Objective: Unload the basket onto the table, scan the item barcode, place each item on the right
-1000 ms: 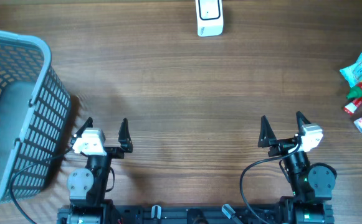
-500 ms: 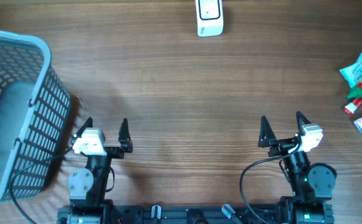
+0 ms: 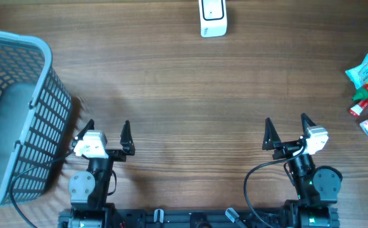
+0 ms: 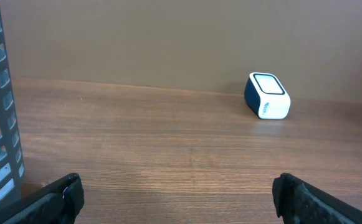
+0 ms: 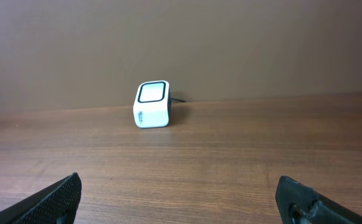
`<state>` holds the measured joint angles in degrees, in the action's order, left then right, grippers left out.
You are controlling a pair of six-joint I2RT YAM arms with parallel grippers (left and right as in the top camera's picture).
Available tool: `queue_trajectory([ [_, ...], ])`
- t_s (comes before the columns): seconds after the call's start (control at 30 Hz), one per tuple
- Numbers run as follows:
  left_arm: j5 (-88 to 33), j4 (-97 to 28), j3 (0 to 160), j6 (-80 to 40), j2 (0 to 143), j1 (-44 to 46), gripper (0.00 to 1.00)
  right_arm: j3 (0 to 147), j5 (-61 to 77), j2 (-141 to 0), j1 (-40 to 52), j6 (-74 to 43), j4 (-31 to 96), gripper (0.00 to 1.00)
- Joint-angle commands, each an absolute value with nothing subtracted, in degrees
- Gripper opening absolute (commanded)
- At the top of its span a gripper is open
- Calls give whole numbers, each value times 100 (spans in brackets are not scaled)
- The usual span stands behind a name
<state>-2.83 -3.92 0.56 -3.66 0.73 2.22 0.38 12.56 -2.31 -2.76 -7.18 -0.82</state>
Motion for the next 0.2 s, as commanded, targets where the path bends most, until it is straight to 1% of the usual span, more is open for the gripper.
queue_trajectory([
  [0.0,-290,-432,34,-255,38,246,100,30,1192,-255,-242,-602,-89,100],
  [0.17,-290,-432,34,-255,38,246,100,30,1192,-255,-242,-602,-89,100],
])
